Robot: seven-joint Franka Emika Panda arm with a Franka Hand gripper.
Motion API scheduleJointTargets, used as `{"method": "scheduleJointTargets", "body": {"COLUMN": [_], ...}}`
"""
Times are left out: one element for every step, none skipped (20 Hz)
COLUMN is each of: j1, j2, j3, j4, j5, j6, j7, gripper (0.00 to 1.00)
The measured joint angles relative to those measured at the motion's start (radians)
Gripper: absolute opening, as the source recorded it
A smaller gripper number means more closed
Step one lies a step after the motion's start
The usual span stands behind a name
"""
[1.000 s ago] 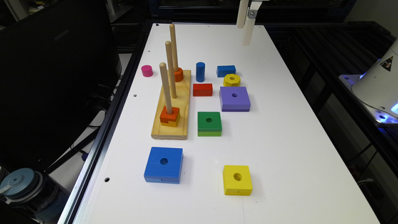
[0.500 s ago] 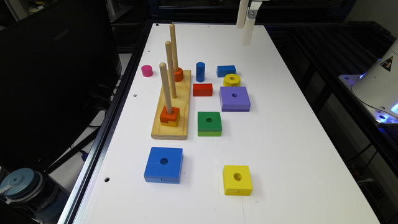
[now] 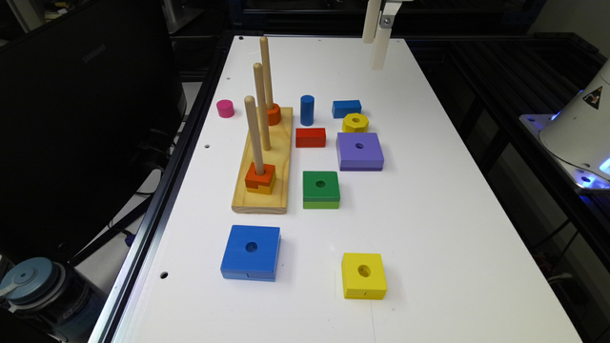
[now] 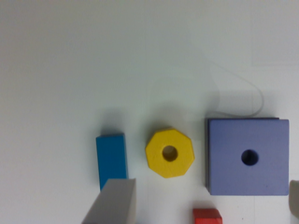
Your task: Pick up green block.
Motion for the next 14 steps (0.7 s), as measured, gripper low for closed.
{"method": "scheduleJointTargets", "body": {"j1": [0.000,0.000,0.000,0.001,0.001,0.001,0.001,0.001,0.001,0.000,0.000,0.000,0.000,0.000], "j2": [0.000,0.000,0.000,0.000,0.000,0.000,0.000,0.000,0.000,0.000,0.000,0.000,0.000,0.000], "j3": [0.001,0.003,0.005,0.010,0.015,0.020,0.025,0.031,0.036,0.040,0.043,0.044,0.045,0.046], "j4": [0.000,0.000,0.001,0.003,0.004,0.004,0.005,0.005,0.005,0.006,0.006,0.007,0.007,0.008], "j5": [0.0000,0.0001,0.0003,0.0008,0.0013,0.0018,0.0029,0.0039,0.0041,0.0041,0.0042,0.0043,0.0043,0.0043], "j6": [0.001,0.002,0.002,0.003,0.003,0.003,0.003,0.004,0.005,0.005,0.006,0.006,0.006,0.006], "j7": [0.000,0.001,0.002,0.005,0.009,0.013,0.017,0.021,0.026,0.029,0.031,0.032,0.033,0.033], "gripper": [1.00,1.00,1.00,1.00,1.00,1.00,1.00,1.00,1.00,1.00,1.00,1.00,1.00,1.00]}}
